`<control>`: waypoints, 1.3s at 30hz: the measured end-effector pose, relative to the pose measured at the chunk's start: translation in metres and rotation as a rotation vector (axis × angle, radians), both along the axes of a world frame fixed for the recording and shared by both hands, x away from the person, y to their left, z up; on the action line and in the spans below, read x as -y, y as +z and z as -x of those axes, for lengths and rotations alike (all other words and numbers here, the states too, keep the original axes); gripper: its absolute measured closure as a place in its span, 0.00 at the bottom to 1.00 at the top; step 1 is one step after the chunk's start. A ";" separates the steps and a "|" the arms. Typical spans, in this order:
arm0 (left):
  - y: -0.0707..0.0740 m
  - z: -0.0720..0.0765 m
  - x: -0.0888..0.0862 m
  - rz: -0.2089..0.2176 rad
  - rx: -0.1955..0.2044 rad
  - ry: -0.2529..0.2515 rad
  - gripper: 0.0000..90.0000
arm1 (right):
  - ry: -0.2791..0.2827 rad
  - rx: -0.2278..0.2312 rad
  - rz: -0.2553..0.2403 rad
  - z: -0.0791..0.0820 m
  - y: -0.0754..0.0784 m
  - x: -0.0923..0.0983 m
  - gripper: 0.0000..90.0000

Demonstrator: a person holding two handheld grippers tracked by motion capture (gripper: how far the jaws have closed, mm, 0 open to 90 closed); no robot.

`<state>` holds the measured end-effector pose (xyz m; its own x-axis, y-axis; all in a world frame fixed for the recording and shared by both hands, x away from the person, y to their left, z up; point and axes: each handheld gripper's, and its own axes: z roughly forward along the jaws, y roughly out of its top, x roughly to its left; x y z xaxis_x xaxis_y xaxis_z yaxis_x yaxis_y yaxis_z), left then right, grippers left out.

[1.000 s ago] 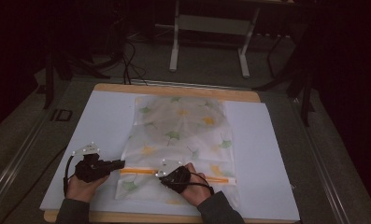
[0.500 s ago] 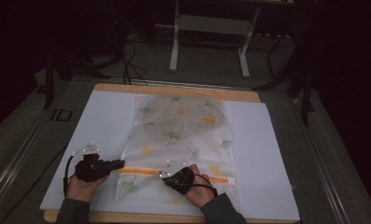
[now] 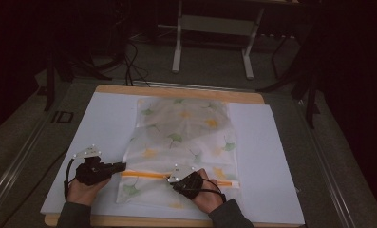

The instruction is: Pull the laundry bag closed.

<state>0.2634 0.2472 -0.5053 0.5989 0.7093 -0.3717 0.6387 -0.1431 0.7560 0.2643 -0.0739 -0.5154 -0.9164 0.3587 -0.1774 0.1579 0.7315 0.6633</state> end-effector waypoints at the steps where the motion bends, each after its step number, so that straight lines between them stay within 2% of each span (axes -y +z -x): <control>1: 0.000 0.000 0.000 0.000 0.000 0.000 0.99 | -0.003 -0.004 -0.002 0.000 0.000 0.001 1.00; 12: 0.000 0.000 -0.001 0.002 -0.001 0.003 0.99 | -0.017 0.009 0.001 0.002 0.002 0.011 1.00; 39: 0.000 0.000 -0.002 0.008 0.000 0.005 0.99 | -0.058 0.011 0.002 0.005 0.001 0.034 1.00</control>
<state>0.2631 0.2494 -0.5049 0.5950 0.7096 -0.3774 0.6396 -0.1337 0.7570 0.2592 -0.1079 -0.5147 -0.8923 0.4105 -0.1878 0.1926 0.7224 0.6641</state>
